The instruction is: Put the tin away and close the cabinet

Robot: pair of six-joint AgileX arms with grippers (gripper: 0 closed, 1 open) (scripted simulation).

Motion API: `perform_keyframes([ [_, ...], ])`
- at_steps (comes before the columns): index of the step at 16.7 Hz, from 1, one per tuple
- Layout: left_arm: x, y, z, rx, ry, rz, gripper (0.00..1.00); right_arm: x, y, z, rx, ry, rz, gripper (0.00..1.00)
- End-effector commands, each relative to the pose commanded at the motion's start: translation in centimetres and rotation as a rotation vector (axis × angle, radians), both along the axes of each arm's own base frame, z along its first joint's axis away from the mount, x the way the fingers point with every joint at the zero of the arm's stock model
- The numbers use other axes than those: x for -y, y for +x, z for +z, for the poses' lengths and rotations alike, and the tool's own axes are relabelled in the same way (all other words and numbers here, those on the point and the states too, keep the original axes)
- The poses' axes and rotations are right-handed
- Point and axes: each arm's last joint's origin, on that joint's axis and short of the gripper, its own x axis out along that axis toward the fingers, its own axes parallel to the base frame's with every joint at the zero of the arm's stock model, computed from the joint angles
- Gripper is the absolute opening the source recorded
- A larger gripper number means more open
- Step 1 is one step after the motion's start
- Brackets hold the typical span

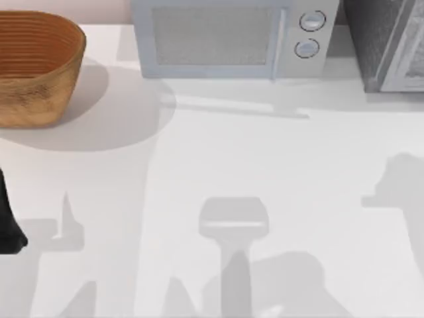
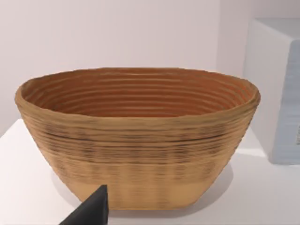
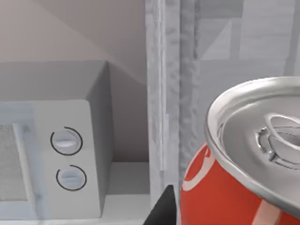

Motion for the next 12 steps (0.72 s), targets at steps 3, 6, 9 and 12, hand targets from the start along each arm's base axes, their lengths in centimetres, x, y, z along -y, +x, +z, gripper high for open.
perform_keyframes([
  [3, 0.0, 0.0, 0.0, 0.0, 0.0, 0.0, 1.0, 1.5, -2.4, -2.3, 0.003, -0.009, 0.002, 0.0],
  [6, 0.0, 0.0, 0.0, 0.0, 0.0, 0.0, 1.0, 2.2, -3.6, -4.5, 0.001, -0.017, 0.005, 0.0],
  [9, 0.0, 0.0, 0.0, 0.0, 0.0, 0.0, 1.0, 2.6, -4.1, -5.9, -0.004, -0.022, 0.006, 0.0],
  [12, 0.0, 0.0, 0.0, 0.0, 0.0, 0.0, 1.0, 2.6, -4.1, -6.1, -0.005, -0.022, 0.006, 0.0],
])
